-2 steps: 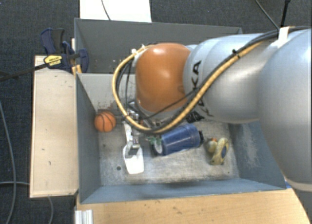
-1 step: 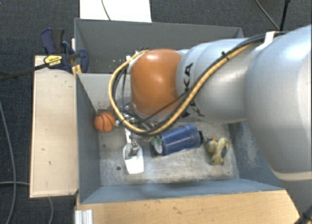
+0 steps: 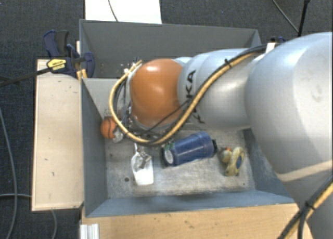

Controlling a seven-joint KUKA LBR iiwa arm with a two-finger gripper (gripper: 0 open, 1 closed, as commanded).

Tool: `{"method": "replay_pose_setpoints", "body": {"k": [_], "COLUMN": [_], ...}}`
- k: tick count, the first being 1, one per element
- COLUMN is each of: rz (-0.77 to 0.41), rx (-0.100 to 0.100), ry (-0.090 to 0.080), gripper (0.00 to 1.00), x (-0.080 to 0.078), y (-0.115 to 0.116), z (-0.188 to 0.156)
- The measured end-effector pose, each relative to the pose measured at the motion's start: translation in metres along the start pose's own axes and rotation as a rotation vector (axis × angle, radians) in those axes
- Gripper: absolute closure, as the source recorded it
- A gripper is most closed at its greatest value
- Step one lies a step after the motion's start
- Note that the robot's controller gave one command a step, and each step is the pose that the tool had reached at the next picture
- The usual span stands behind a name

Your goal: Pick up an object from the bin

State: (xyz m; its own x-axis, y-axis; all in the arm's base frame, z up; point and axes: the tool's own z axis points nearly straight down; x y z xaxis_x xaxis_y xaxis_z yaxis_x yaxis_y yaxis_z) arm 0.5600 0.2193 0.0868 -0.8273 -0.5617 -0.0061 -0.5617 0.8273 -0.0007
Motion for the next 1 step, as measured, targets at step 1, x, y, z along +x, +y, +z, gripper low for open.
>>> {"method": "replay_pose_setpoints", "body": {"k": [1], "rz": [0.091], "rx": [-0.001], "ry": [0.004], "gripper": [0.0], "x": [-0.0025], "y": [-0.0097], "z": [0.0132]}}
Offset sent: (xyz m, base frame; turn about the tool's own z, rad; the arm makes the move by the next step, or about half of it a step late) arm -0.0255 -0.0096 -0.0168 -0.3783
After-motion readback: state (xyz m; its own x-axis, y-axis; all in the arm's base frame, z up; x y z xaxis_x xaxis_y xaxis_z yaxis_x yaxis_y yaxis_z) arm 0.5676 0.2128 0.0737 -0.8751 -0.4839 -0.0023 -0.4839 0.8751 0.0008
